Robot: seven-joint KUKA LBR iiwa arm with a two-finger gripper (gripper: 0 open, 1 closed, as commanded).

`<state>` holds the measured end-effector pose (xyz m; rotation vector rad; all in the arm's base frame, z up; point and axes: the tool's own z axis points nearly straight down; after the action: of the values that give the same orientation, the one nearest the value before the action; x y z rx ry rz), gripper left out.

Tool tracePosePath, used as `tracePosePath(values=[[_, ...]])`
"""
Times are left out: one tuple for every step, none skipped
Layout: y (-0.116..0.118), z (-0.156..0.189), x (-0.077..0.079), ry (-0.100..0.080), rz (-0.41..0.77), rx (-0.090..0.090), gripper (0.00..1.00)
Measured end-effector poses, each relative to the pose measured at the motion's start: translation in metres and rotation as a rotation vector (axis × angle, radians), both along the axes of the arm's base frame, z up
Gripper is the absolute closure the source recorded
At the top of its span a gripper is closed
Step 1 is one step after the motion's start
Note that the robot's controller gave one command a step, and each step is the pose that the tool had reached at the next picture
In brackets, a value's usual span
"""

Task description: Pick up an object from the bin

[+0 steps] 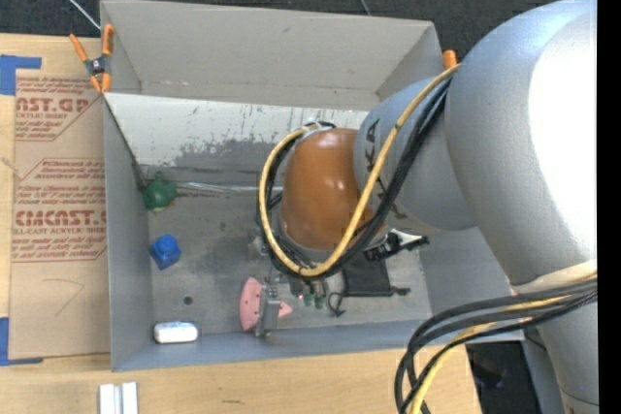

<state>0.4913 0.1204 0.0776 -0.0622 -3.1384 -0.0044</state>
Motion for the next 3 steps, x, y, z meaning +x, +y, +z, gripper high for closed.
tracePosePath(values=[[0.0,0.0,0.001,-0.001,0.003,0.0,0.0],[-0.015,0.019,0.022,-0.003,0.078,0.0,0.0],[-0.035,-0.006,0.019,-0.002,0.547,0.002,0.0]])
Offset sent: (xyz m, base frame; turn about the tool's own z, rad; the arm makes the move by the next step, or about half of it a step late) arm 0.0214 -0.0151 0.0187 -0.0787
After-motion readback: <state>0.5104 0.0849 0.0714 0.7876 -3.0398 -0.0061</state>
